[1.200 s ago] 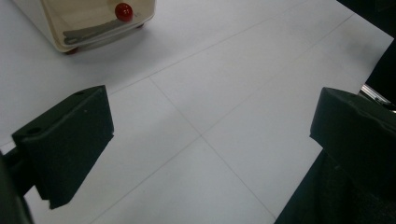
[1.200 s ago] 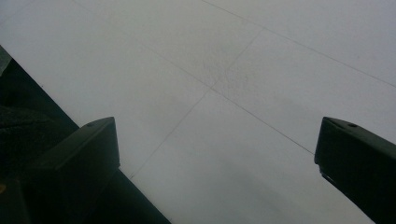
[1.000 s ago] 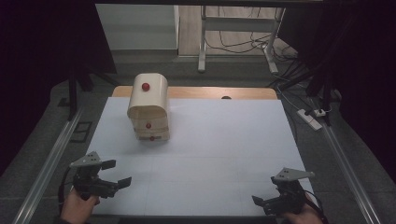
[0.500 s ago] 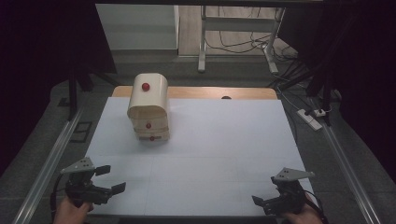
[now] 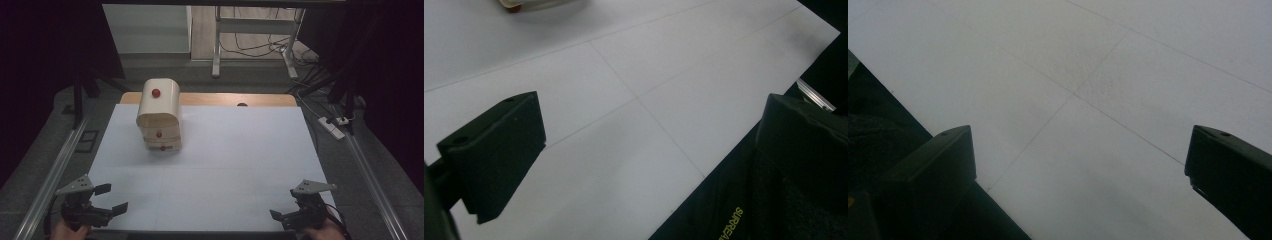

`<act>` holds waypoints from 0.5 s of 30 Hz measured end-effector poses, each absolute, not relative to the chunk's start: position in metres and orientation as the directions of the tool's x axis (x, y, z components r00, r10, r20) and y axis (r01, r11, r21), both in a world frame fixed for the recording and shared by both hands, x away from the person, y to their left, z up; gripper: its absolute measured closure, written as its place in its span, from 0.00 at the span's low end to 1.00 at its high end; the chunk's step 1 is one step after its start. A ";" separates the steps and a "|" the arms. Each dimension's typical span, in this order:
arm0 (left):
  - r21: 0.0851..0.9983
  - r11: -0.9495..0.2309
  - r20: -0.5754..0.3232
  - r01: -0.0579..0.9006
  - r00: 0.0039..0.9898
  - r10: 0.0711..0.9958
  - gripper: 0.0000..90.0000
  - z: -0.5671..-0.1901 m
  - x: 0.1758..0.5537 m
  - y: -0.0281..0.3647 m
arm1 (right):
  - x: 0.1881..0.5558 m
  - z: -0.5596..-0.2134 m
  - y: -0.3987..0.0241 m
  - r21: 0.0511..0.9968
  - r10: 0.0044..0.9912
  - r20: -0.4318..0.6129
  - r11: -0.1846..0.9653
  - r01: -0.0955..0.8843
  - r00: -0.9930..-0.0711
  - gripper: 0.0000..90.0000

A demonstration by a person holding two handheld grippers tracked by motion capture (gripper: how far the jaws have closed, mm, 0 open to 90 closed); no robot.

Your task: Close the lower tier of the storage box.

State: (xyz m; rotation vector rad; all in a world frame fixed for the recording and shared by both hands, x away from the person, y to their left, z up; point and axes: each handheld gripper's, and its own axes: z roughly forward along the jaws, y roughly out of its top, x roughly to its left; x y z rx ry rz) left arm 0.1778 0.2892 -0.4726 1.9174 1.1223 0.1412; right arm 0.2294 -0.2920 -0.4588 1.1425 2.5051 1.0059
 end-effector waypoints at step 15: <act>0.728 -0.187 -0.305 0.660 0.555 0.774 0.00 -0.476 0.164 0.302 | 0.229 -0.459 -0.292 0.661 0.731 0.085 0.467 0.587 -0.677 0.00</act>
